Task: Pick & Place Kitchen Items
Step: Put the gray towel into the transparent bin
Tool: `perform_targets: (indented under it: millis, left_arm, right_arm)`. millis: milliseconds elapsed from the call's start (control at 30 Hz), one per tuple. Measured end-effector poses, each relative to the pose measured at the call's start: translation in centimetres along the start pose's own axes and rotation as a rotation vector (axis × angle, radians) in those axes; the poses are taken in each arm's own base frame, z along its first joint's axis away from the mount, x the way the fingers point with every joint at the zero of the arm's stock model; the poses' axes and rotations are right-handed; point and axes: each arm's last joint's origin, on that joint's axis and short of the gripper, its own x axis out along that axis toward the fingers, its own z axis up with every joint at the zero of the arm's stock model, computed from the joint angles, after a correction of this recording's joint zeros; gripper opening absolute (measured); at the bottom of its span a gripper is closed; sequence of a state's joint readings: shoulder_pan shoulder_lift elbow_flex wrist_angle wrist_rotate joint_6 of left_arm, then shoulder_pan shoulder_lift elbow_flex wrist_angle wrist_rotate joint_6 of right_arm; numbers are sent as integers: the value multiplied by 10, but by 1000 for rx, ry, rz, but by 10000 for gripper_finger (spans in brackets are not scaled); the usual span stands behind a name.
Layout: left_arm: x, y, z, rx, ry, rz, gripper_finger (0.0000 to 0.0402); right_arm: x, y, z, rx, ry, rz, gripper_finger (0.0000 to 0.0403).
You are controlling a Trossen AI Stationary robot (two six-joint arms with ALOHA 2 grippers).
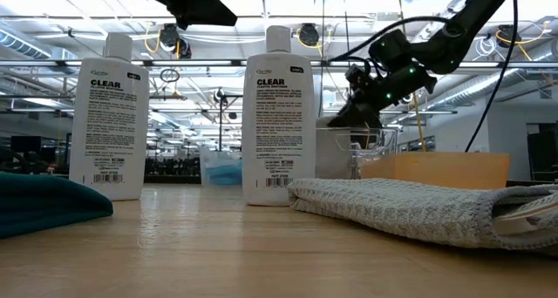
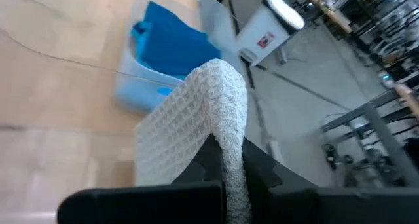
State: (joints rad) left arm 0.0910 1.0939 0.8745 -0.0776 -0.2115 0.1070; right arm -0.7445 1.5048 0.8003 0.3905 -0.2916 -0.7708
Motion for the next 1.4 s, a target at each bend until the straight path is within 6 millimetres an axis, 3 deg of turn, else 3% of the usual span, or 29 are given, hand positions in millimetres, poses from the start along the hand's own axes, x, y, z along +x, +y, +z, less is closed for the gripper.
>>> perform_targets:
  millis: [233,533,800,1167,1400]
  left_arm:
    - [0,0,0,1,0,0,63]
    - [0,0,0,2,0,0,63]
    - [0,0,0,2,0,0,63]
    - [0,0,0,0,0,0,62]
    - [0,0,0,0,0,0,62]
  right_arm:
    - [-2,11,-3,126,43,74,1]
    - [-5,26,-7,322,19,333,1]
    - [-5,32,-7,424,67,366,9]
    - [-3,43,0,490,87,414,171]
    - [-11,46,18,450,31,423,229]
